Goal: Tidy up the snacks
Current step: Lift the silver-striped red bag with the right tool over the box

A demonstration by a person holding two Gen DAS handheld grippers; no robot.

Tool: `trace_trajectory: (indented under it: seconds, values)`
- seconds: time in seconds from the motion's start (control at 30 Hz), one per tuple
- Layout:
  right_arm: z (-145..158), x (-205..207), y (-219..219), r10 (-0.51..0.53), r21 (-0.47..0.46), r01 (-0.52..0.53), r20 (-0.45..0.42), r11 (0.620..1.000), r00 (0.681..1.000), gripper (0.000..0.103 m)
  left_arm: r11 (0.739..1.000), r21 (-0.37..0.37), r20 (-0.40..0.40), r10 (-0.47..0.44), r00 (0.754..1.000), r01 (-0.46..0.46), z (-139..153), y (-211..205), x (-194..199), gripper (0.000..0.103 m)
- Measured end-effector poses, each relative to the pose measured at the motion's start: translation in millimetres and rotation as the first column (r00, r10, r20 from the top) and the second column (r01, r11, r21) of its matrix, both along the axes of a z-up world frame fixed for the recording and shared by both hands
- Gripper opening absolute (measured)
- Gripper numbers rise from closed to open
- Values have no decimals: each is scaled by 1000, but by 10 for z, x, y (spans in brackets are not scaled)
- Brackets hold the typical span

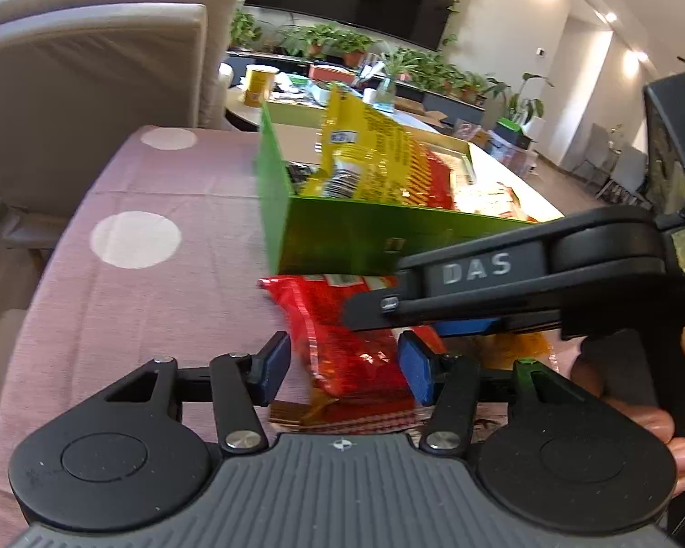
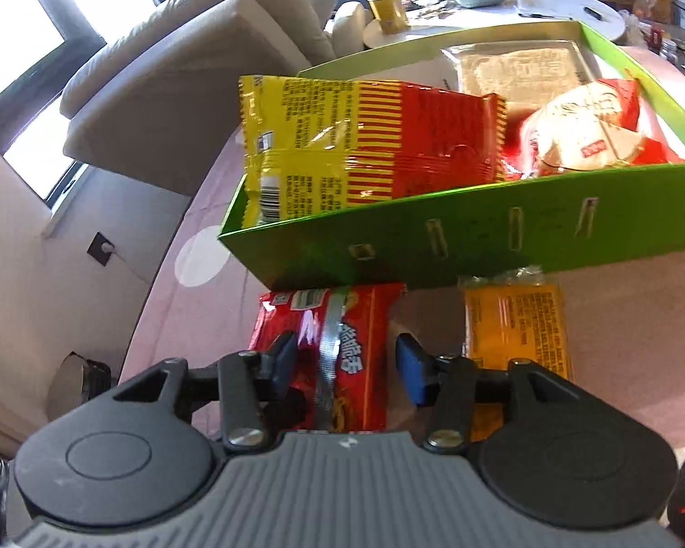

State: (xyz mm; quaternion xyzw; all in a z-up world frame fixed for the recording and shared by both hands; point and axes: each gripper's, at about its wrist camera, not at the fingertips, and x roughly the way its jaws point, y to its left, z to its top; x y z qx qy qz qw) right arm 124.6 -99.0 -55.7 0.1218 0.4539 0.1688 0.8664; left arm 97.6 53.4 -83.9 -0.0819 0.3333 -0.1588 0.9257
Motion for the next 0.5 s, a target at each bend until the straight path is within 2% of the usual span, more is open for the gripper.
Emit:
trace_trajectory:
  seconds: [0.1,0.2,0.5]
  values:
    - [16,-20,35,37,16,-37,-2,999,999,56,1000,29,17,1,1000,-2,50,-55,-40,47]
    - [85,-99,69,52,-10,-52,46,999,998,55,1000,28,35,4,999,-5,122,-62,-87,47]
    - [321,-277,-27,45,3,-46,150,999,988,54,999,51,111,-14,994,8,398,-192,-192,47]
